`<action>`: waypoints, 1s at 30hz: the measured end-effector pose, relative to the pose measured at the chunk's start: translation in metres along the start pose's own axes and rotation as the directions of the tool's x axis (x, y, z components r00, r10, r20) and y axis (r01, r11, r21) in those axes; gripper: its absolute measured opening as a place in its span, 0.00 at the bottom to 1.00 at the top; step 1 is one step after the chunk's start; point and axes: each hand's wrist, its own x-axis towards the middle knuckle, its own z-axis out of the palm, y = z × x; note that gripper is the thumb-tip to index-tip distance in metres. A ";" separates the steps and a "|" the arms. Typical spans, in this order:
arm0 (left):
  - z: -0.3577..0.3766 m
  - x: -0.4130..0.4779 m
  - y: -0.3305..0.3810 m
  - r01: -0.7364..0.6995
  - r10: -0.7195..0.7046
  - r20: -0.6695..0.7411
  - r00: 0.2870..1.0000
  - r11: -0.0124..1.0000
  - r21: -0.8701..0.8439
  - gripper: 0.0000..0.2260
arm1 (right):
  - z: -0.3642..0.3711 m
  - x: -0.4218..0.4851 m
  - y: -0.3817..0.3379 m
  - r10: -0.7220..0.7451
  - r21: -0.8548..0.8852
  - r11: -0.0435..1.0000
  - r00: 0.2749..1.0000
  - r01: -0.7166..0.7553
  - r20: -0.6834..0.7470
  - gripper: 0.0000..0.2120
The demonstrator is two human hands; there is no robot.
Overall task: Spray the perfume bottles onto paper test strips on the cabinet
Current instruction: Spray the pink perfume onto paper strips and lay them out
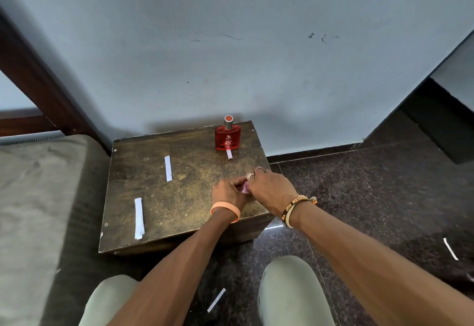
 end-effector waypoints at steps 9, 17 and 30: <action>-0.001 0.000 0.001 0.010 -0.010 -0.008 1.000 1.000 0.028 0.09 | 0.002 0.009 -0.001 0.057 0.068 0.996 0.997 -0.061 0.053 0.14; -0.001 0.001 -0.001 -0.004 0.005 -0.005 1.000 0.998 0.059 0.10 | 0.008 0.011 0.000 0.086 0.082 0.992 0.995 -0.090 0.059 0.13; -0.001 0.000 -0.001 0.028 -0.028 0.002 1.000 0.998 0.063 0.11 | 0.002 0.009 -0.003 0.149 0.158 0.975 0.987 -0.156 0.059 0.13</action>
